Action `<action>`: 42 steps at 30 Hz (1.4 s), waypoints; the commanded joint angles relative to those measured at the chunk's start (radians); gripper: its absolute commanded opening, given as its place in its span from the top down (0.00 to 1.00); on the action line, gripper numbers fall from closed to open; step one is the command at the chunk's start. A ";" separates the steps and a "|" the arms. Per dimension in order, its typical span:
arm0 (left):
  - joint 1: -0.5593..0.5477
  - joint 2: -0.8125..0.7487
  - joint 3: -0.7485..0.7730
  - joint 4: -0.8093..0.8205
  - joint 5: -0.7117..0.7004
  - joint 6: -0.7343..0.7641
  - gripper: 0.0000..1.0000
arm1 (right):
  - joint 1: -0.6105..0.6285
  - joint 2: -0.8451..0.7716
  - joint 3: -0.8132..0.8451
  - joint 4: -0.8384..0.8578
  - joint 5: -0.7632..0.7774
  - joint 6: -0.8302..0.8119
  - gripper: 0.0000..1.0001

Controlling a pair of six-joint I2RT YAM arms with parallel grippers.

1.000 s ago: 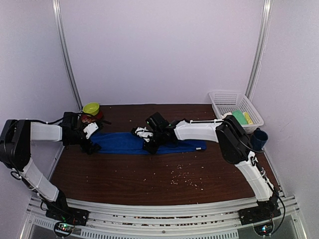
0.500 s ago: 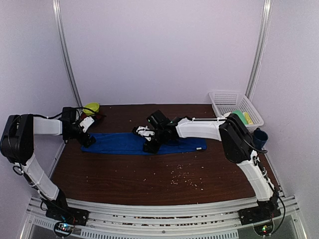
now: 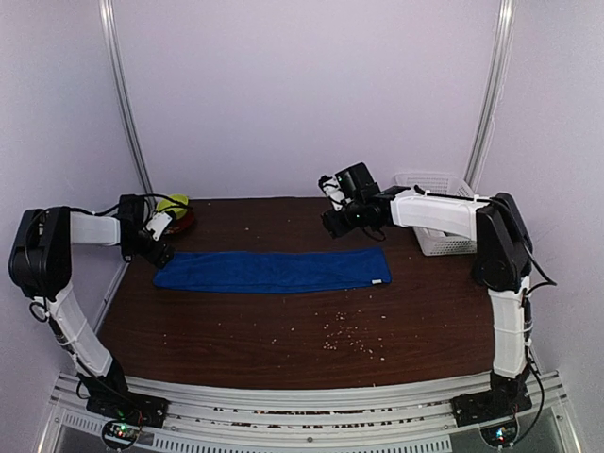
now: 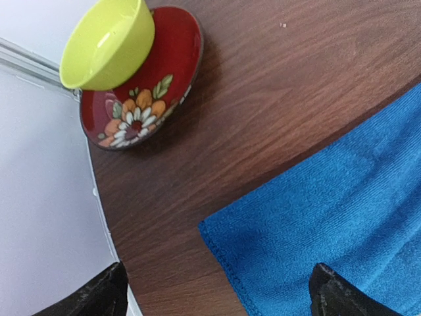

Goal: Roll the towels
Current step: Adjust the towel at the center of the board.

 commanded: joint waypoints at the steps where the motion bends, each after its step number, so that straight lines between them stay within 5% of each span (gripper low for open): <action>1: 0.006 0.035 0.033 0.020 -0.043 -0.032 0.02 | -0.035 0.022 -0.050 -0.022 0.278 0.089 0.32; 29: -0.007 0.157 0.020 0.052 -0.229 -0.042 0.02 | -0.121 0.140 -0.145 -0.088 0.422 0.187 0.25; 38: -0.006 0.145 0.013 0.035 -0.250 -0.042 0.02 | -0.150 0.150 -0.123 -0.053 0.575 0.203 0.25; 42: -0.006 0.139 0.040 0.002 -0.216 -0.052 0.02 | -0.142 0.143 -0.086 -0.033 0.510 0.161 0.22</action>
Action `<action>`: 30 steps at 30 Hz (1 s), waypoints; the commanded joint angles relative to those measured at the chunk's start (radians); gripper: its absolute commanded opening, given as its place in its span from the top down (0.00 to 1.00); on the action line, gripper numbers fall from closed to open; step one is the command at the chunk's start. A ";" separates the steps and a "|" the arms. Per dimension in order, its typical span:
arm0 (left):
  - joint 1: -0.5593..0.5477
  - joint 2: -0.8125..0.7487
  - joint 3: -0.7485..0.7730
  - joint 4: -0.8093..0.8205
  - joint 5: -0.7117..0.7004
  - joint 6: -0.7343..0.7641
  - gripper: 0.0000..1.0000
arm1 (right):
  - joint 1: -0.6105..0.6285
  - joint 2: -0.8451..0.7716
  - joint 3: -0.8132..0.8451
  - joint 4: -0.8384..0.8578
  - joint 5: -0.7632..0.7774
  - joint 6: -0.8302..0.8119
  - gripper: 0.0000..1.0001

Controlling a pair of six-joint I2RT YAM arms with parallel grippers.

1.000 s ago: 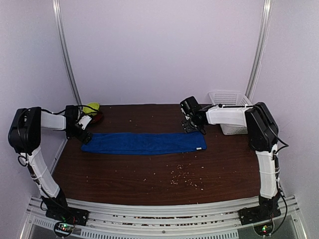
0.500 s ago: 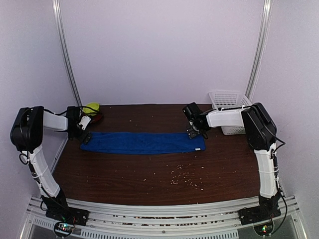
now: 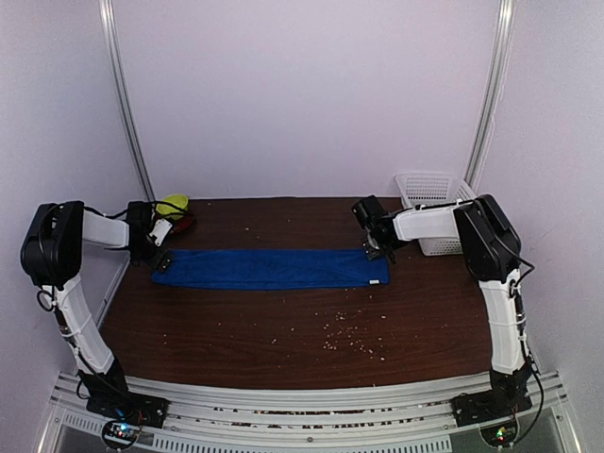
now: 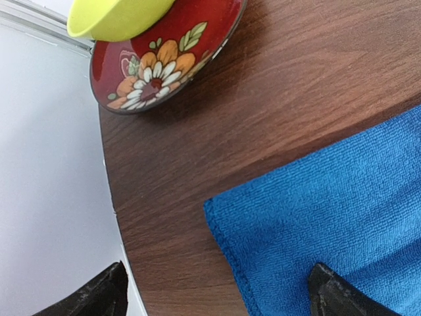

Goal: Roll the towels
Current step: Adjust the towel at the center of the board.

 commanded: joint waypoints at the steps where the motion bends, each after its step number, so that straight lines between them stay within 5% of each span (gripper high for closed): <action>1: 0.005 0.014 0.038 -0.076 -0.006 -0.015 0.02 | 0.004 0.003 0.052 0.016 -0.008 -0.029 0.22; 10: 0.005 -0.089 0.173 -0.202 0.111 -0.032 0.02 | 0.023 -0.214 -0.008 0.010 -0.225 0.046 0.21; 18: -0.053 -0.291 -0.032 -0.210 0.426 0.178 0.02 | 0.155 -0.356 -0.232 0.096 -0.370 -0.018 0.27; 30: -0.313 -0.331 -0.120 -0.099 0.362 0.364 0.07 | 0.314 -0.288 -0.282 0.175 -0.293 -0.027 0.30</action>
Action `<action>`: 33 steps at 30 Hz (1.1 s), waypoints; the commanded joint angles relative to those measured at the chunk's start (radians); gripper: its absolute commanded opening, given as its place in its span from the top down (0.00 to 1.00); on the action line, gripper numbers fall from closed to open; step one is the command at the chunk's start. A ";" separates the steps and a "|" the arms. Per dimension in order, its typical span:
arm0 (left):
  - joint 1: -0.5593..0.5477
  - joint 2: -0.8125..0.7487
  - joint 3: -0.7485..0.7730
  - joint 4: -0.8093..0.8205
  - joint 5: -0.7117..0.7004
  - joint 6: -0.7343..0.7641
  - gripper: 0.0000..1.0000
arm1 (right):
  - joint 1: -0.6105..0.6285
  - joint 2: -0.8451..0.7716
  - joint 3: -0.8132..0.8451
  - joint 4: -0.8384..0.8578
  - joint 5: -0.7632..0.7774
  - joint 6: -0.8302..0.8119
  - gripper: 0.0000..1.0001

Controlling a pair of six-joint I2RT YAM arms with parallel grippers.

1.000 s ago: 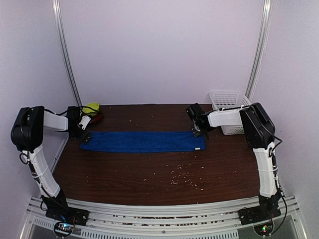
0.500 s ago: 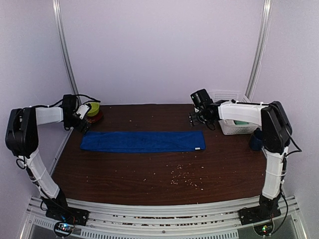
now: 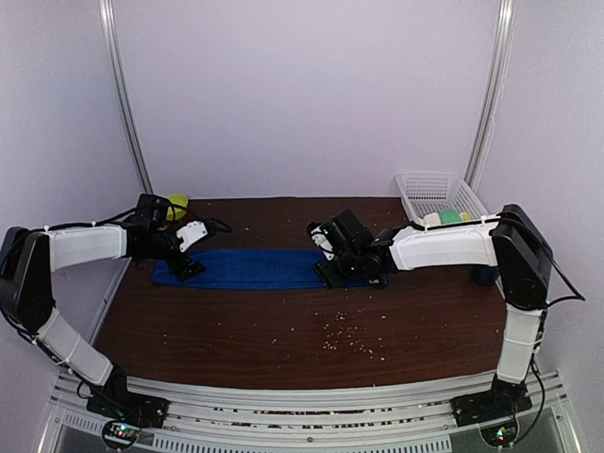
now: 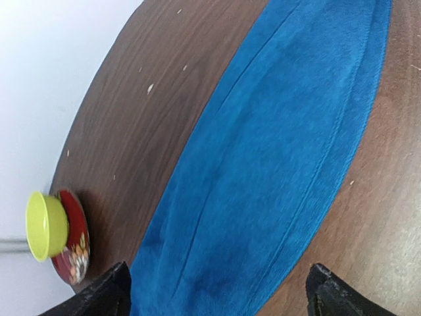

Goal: Roll the towels
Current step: Adjust the towel at the center of the board, then pick up the towel from the center of the board.

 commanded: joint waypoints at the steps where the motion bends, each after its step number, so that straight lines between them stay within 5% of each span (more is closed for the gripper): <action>1: -0.075 0.035 0.008 0.080 -0.049 0.087 0.07 | -0.018 0.028 -0.018 0.041 0.093 0.057 0.30; 8: -0.143 0.078 -0.022 0.144 -0.074 0.089 0.08 | -0.172 -0.072 -0.170 0.144 -0.102 0.328 0.30; 12: -0.184 0.107 -0.048 0.180 -0.111 0.093 0.12 | -0.219 -0.094 -0.225 0.162 -0.080 0.395 0.31; 20: -0.202 0.152 -0.047 0.196 -0.133 0.080 0.22 | -0.330 -0.080 -0.296 0.251 -0.132 0.476 0.33; 33: -0.201 0.075 -0.112 0.208 -0.128 0.030 0.22 | -0.384 0.012 -0.269 0.256 -0.196 0.490 0.38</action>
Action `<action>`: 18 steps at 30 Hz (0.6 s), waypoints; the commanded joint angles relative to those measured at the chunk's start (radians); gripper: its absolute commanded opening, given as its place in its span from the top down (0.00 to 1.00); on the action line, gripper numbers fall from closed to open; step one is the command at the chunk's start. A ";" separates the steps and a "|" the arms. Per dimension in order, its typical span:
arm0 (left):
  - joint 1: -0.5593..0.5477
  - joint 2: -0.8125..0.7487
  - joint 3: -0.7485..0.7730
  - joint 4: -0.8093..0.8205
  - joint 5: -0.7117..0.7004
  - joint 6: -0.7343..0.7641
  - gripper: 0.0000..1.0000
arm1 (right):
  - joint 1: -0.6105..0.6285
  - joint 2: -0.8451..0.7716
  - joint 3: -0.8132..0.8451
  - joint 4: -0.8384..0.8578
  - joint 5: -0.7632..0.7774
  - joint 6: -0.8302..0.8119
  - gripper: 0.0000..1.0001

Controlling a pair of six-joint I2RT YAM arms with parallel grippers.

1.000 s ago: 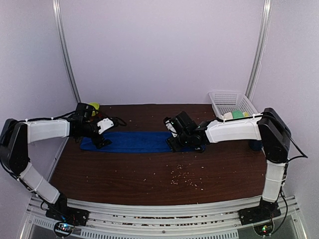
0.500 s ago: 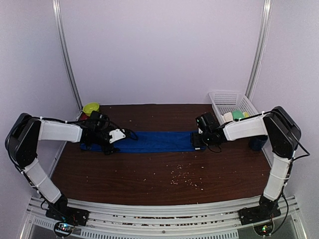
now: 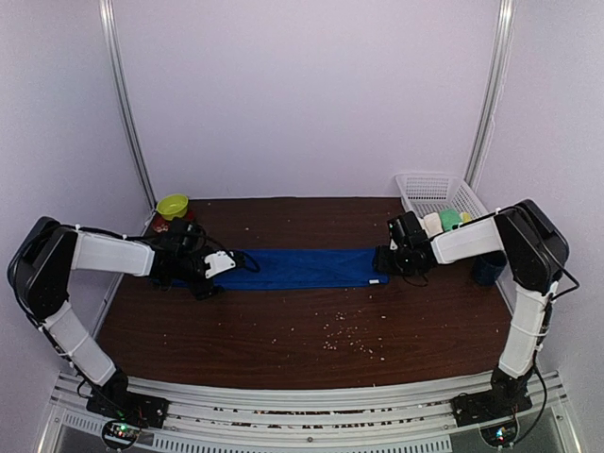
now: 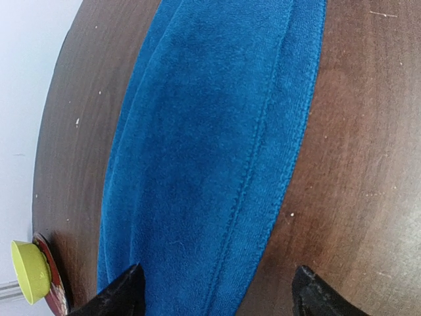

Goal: Roll the towels
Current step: Pick up the towel from the center of the board.

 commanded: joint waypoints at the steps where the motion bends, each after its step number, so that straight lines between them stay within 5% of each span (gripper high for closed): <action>1: 0.002 -0.055 -0.024 0.039 -0.007 -0.033 0.22 | 0.000 0.043 0.007 0.021 -0.043 0.012 0.38; 18: 0.130 -0.374 -0.137 -0.025 -0.010 -0.105 0.21 | 0.022 0.104 0.004 0.033 -0.041 0.023 0.65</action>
